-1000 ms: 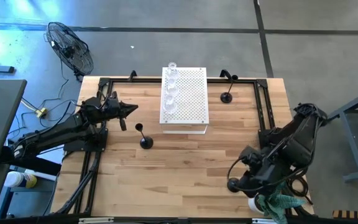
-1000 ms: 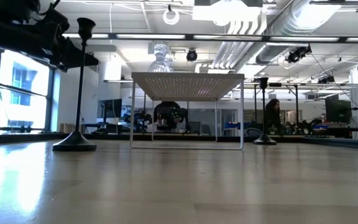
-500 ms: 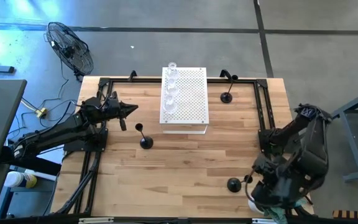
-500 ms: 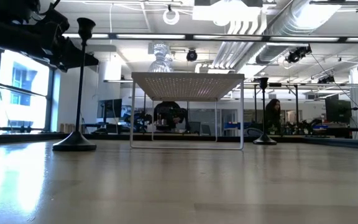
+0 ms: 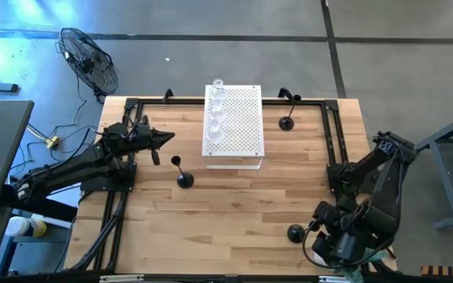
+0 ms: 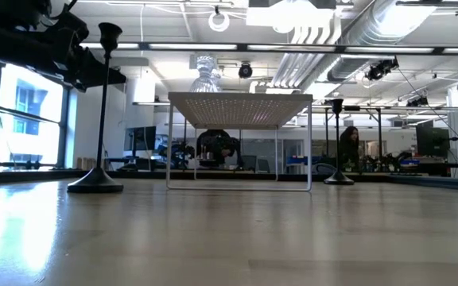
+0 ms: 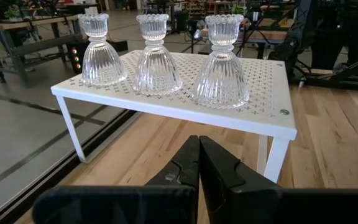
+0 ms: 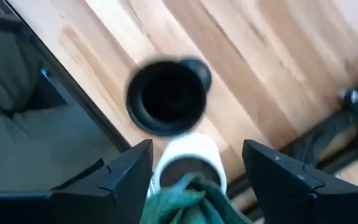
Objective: Pick & Place candle stick holders
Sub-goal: Put the bottom black candle holder on the shelf
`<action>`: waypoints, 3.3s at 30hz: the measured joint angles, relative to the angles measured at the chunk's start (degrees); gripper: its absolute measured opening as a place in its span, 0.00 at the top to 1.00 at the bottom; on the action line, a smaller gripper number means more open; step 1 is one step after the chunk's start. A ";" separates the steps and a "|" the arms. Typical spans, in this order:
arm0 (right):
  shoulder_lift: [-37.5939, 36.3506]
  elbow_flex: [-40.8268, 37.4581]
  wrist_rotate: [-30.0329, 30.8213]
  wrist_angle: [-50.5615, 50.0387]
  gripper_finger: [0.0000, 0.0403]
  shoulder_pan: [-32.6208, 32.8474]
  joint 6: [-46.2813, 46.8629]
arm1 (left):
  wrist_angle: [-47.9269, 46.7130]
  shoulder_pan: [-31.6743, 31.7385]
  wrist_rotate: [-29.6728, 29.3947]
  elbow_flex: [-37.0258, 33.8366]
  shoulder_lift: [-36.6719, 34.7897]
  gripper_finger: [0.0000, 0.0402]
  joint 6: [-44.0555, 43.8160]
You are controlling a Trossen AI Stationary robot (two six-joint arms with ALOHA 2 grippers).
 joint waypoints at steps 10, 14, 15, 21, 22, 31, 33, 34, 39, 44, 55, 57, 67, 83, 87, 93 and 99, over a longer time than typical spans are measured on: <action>-0.15 0.02 7.90 -0.62 0.39 -1.60 -4.30 | -0.01 0.00 0.00 0.00 0.00 1.00 0.00; -0.15 0.02 9.15 -0.26 0.39 -2.88 -6.30 | -0.01 0.00 -0.01 0.00 0.00 1.00 0.00; -0.15 0.02 8.90 -0.28 0.40 -3.11 -6.41 | -0.01 0.00 0.00 0.00 0.00 1.00 0.00; -0.17 0.02 7.58 -0.15 0.42 -3.43 -6.47 | -0.01 -0.01 0.00 0.00 0.00 1.00 -0.02; -0.17 0.02 7.06 -0.01 0.43 -3.43 -6.47 | -0.01 -0.02 0.00 0.00 0.00 1.00 -0.02; -0.17 0.02 3.90 0.89 0.57 -3.46 -7.75 | -0.01 0.00 0.00 0.00 0.00 1.00 -0.02; -0.17 0.02 3.79 1.14 0.60 -3.76 -8.19 | -0.01 0.00 -0.01 0.00 0.00 1.00 -0.02; -0.20 0.02 3.60 1.22 0.61 -3.95 -8.63 | -0.01 -0.01 0.00 0.00 0.00 1.00 -0.02; -0.78 0.02 3.52 1.78 0.65 -5.30 -11.13 | -0.03 0.00 0.00 0.00 0.00 1.00 -0.02; -2.23 0.02 3.80 2.80 0.63 -6.56 -12.46 | -0.03 -0.02 -0.01 0.00 -0.02 1.00 -0.02; -5.24 0.02 4.26 6.35 0.63 -12.70 -23.34 | -0.09 -0.02 0.00 0.00 -0.02 1.00 -0.01; -6.08 0.02 3.90 7.46 0.63 -14.79 -26.85 | -0.33 -0.02 -0.02 0.00 -0.02 1.00 -0.02; -7.08 6.35 2.78 11.91 0.63 -27.40 -51.69 | -0.43 -0.02 -0.02 0.02 0.00 1.00 0.00; -6.64 20.46 1.27 13.39 0.63 -52.77 -77.65 | -0.43 -0.01 -0.02 0.02 -0.02 1.00 0.32; -5.85 23.31 -0.99 14.82 0.63 -58.77 -82.52 | -0.43 -0.02 -0.02 0.02 -0.02 1.00 0.35; -2.24 27.28 -2.68 15.69 0.63 -65.73 -87.80 | -0.43 -0.02 -0.03 0.02 0.00 1.00 0.51; 2.41 29.26 -4.52 20.12 0.63 -71.42 -93.63 | -0.45 -0.02 -0.02 0.02 -0.02 1.00 0.50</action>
